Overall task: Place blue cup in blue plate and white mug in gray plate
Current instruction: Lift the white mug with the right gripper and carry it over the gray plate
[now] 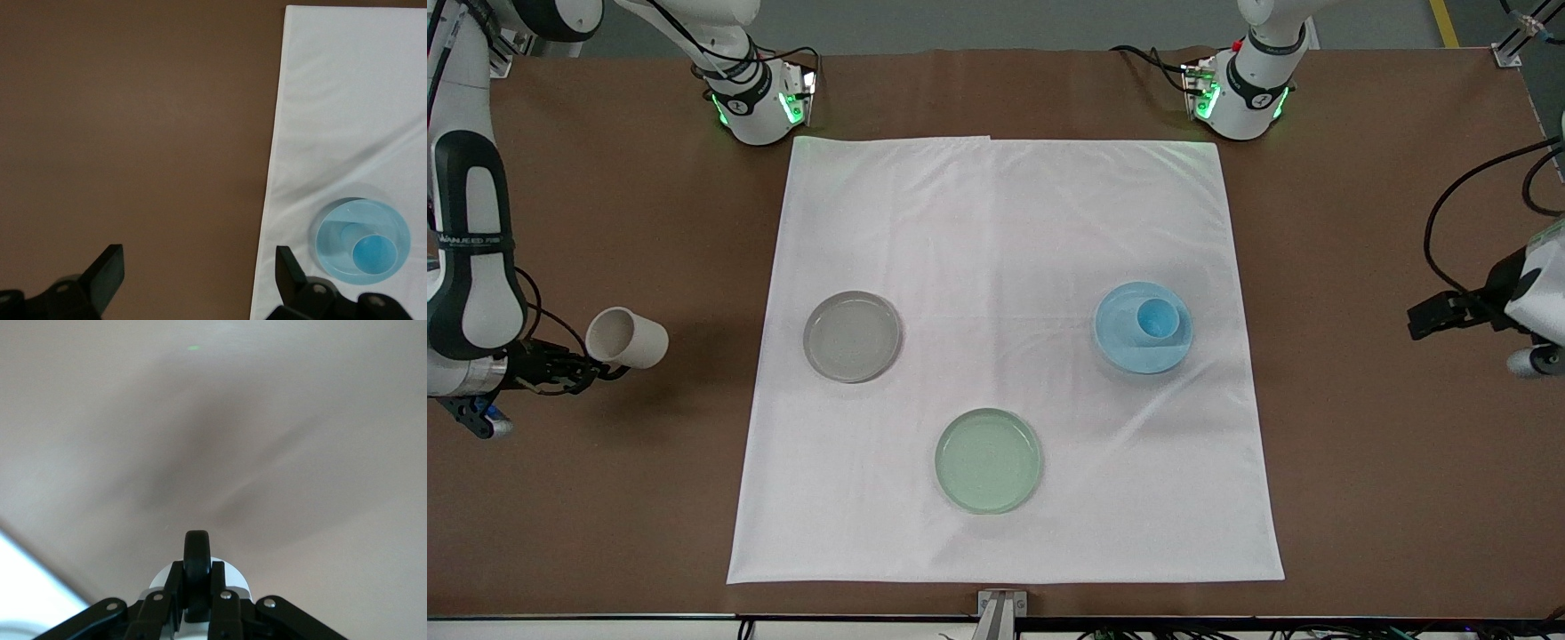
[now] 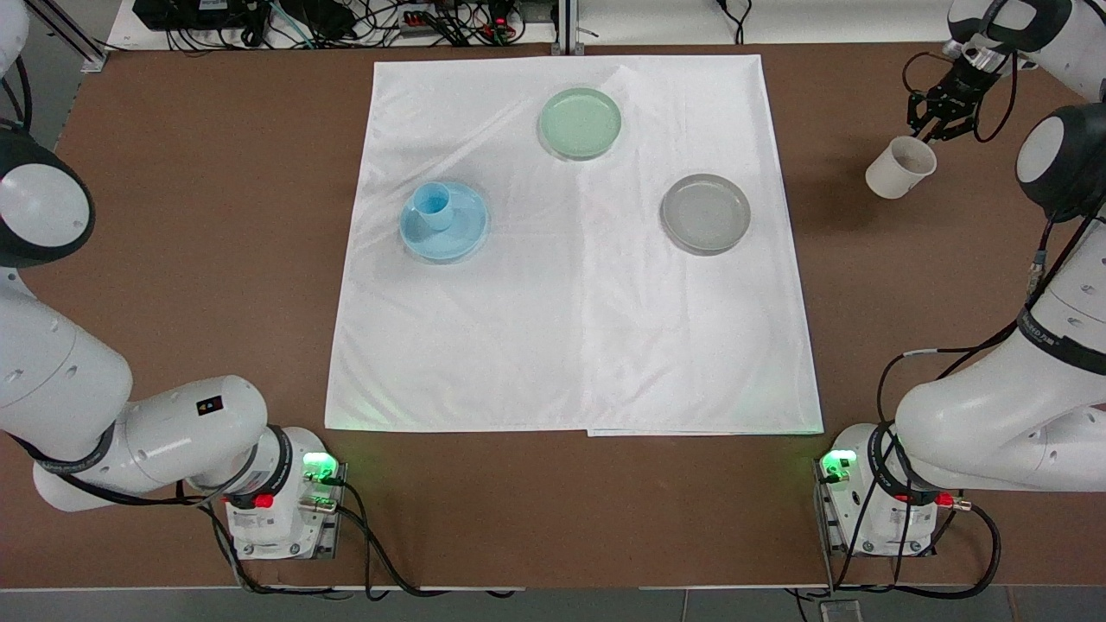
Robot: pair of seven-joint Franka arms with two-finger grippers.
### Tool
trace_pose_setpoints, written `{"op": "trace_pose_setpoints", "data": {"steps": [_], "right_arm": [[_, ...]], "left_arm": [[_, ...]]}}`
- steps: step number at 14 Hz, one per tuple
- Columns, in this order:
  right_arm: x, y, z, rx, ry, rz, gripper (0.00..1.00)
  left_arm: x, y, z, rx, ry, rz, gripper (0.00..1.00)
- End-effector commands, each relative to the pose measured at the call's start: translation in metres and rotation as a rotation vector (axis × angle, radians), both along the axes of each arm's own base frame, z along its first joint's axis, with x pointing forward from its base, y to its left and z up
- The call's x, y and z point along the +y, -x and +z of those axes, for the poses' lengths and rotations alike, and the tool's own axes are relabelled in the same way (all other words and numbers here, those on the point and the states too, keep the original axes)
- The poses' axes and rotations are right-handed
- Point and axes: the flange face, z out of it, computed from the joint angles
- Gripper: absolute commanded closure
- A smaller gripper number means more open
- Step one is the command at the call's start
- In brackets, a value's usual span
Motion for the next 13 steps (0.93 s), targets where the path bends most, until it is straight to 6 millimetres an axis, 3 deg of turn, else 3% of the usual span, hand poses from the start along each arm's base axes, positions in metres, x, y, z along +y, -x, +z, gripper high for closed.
{"op": "trace_pose_setpoints", "data": {"steps": [1, 2, 4, 6, 8, 10, 13], "right_arm": [[0.071, -0.004, 0.049, 0.0, 0.046, 0.2, 1.0], [0.097, -0.004, 0.064, -0.007, 0.038, 0.247, 1.0], [0.176, -0.001, 0.092, -0.031, 0.028, 0.395, 1.0], [0.238, 0.01, 0.11, -0.04, -0.004, 0.605, 1.0], [0.275, 0.022, 0.113, -0.042, -0.059, 0.846, 1.0], [0.316, 0.038, 0.107, -0.044, -0.079, 0.998, 1.0], [0.398, 0.066, 0.082, -0.104, -0.008, 1.196, 1.0]], "left_arm": [[-0.014, 0.031, 0.042, -0.025, -0.019, -0.025, 0.0], [-0.027, 0.043, 0.046, -0.005, -0.033, -0.035, 0.0], [-0.03, 0.065, 0.052, 0.035, -0.016, -0.016, 0.0], [-0.018, 0.088, 0.049, 0.073, 0.059, 0.018, 0.0], [-0.015, 0.109, 0.043, 0.086, 0.082, 0.025, 0.0], [-0.025, 0.12, 0.039, 0.091, 0.084, 0.014, 0.0], [-0.041, 0.13, 0.029, 0.1, 0.075, -0.009, 0.0]]}}
